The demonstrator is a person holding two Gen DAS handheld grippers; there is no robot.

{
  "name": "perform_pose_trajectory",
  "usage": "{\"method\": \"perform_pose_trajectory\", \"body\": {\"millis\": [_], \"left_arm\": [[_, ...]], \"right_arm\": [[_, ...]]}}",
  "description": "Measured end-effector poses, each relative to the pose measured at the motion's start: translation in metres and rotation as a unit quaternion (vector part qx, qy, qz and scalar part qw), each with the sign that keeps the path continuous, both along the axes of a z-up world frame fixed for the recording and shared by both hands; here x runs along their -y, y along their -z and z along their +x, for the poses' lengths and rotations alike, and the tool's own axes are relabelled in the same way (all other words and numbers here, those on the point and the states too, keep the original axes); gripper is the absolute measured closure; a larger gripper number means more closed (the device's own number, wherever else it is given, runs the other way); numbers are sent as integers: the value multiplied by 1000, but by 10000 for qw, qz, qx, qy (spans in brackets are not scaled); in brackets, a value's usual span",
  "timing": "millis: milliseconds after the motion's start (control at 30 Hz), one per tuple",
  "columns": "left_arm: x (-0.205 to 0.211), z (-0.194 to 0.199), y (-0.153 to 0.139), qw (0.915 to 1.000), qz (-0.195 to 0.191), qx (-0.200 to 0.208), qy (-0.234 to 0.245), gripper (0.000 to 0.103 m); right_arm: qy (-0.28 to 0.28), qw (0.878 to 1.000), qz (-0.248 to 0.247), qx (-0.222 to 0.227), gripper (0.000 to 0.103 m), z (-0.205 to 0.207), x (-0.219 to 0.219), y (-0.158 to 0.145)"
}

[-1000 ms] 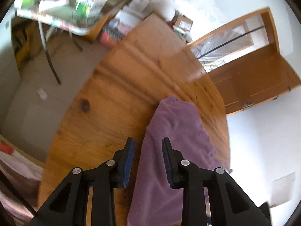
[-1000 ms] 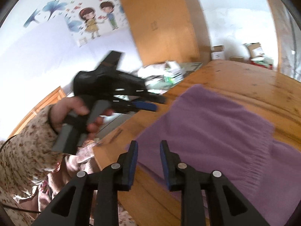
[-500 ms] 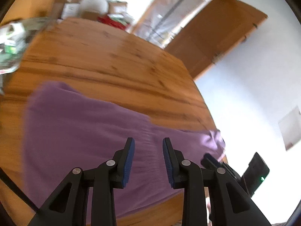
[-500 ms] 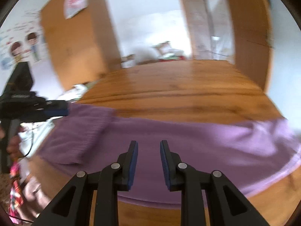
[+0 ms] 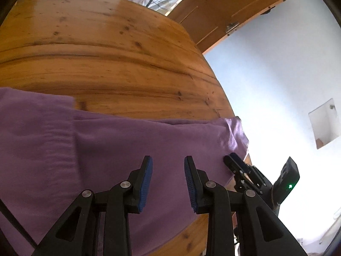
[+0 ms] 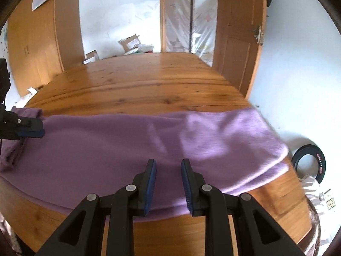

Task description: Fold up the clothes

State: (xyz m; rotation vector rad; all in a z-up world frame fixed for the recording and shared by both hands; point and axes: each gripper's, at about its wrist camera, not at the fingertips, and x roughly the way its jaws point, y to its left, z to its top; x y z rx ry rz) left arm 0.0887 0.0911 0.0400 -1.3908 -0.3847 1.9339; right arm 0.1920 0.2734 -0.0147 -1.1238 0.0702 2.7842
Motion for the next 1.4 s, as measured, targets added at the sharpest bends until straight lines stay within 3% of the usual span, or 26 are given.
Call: {"method": "perform_pose_trajectory", "body": {"millis": [433, 533, 667, 800, 1000, 1167, 1400], "left_arm": [[-57, -7, 8, 9992, -173, -8, 363, 71], [-73, -7, 5, 9983, -254, -101, 508, 71], [-96, -5, 2, 9961, -325, -219, 788, 71], [-117, -3, 1, 9935, -323, -220, 1069, 71], [-146, -3, 0, 9900, -288, -174, 1373, 71], [-166, -3, 1, 9866, -334, -170, 1589, 71], [-177, -4, 1, 9849, -291, -154, 1701, 71]], "right_arm": [[1201, 9927, -48, -12, 80, 26, -84, -1], [1403, 9898, -238, -121, 78, 35, -103, -4], [1723, 9822, -695, -285, 67, 46, -125, -6], [1872, 9743, -1219, -301, 67, 47, -142, -1], [1900, 9675, -1622, -402, 67, 40, -153, 2], [1930, 9688, -1522, -329, 66, 27, -146, 3], [2038, 9757, -804, -74, 67, 12, -127, 4]]}}
